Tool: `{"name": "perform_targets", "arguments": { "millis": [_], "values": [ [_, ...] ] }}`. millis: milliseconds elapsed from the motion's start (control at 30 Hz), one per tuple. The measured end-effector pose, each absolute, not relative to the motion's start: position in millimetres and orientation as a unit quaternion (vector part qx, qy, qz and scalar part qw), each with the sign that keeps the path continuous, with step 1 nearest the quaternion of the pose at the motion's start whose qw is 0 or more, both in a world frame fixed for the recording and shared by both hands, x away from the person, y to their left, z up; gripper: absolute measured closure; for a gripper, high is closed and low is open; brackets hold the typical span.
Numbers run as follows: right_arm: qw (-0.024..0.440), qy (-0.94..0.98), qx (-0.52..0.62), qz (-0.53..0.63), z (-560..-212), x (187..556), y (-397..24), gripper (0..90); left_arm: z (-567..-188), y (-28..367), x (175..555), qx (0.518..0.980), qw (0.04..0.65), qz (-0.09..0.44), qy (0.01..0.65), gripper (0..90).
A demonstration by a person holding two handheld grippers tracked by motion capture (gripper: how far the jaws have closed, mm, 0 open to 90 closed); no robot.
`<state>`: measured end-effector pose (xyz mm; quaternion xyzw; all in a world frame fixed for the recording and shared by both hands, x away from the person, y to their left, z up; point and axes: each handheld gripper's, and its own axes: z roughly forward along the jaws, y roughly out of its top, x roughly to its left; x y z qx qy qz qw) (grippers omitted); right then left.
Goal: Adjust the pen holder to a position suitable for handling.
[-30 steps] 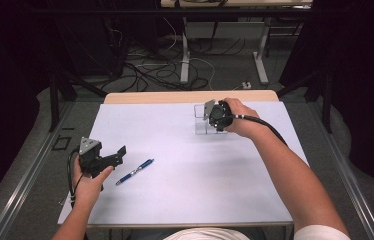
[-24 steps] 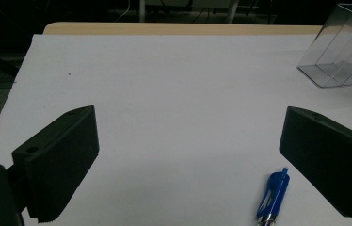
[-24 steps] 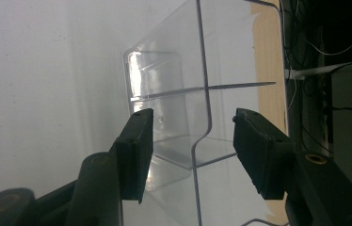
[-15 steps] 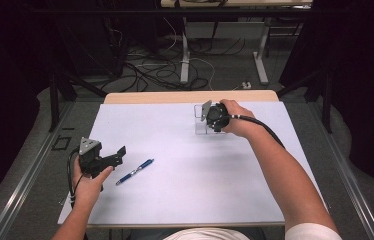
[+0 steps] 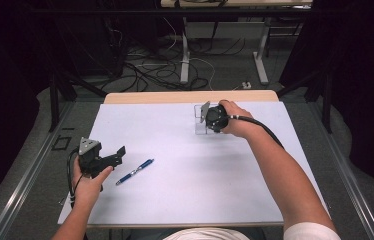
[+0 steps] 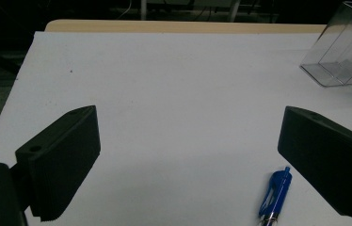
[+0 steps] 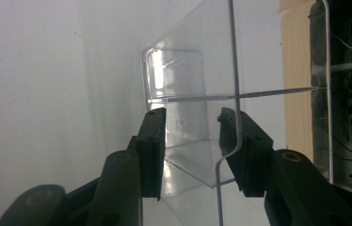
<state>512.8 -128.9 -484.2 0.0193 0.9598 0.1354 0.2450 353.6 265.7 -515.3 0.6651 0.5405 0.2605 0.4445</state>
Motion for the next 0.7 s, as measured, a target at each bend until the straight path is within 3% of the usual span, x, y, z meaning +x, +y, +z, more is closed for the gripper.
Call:
{"name": "perform_targets", "arguments": {
  "millis": [700],
  "values": [
    [0.212, 0.967, 0.021, 0.14, -472.3, 504.9, -131.4, 84.0, -515.4, 266.0, 353.6, 0.666, 0.443, 0.261, 0.541, 6.3]
  ]
}}
